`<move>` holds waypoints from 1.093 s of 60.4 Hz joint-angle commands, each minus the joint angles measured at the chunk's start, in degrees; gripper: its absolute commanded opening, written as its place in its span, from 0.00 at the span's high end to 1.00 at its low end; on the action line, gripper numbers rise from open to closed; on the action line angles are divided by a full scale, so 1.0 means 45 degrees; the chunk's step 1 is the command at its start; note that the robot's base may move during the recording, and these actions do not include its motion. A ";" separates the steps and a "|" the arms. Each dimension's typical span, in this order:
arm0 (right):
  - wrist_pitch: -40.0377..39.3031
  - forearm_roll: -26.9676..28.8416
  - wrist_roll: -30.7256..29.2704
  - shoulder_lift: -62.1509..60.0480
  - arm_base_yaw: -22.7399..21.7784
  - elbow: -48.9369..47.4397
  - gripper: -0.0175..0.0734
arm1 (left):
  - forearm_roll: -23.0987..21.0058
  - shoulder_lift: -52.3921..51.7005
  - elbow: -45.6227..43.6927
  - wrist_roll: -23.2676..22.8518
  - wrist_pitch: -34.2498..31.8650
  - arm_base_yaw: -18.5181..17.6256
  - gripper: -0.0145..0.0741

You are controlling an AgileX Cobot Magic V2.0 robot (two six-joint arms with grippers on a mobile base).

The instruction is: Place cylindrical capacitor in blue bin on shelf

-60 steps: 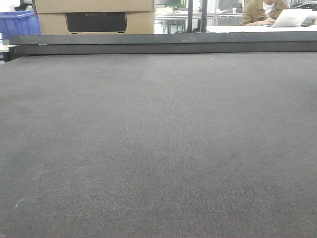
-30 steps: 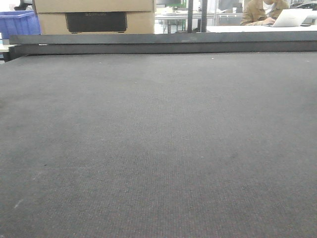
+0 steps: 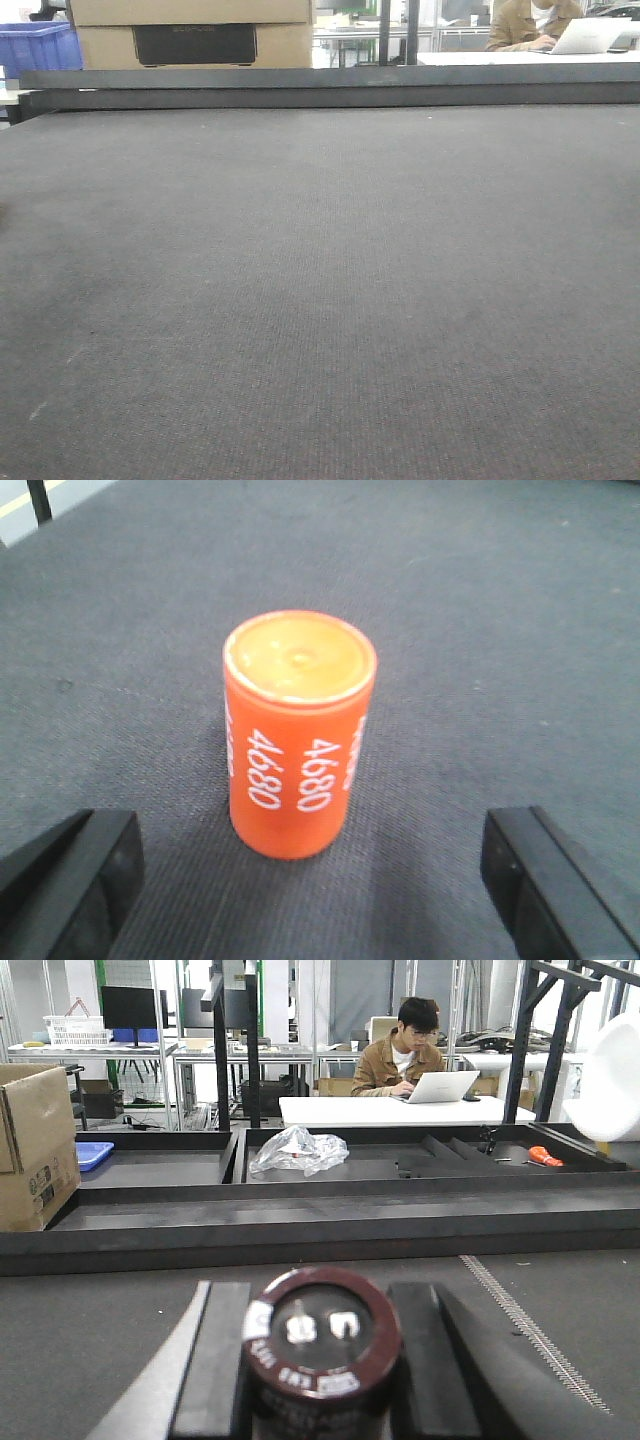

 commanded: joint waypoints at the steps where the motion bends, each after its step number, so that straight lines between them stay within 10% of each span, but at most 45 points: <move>1: -0.0204 -0.0111 -0.0052 -0.0127 0.0002 -0.0063 0.99 | -0.0212 0.0528 -0.0409 0.0008 -0.0653 0.0058 0.17; 51: -0.0022 -0.0111 -0.0052 -0.0127 0.0002 -0.0063 0.99 | -0.0212 0.2926 -0.2969 0.0008 -0.0876 0.0432 0.18; 66: 0.0721 -0.0111 -0.0052 -0.0127 0.0002 -0.0063 0.99 | -0.0212 0.2926 -0.2969 -0.0065 -0.0847 0.0432 0.60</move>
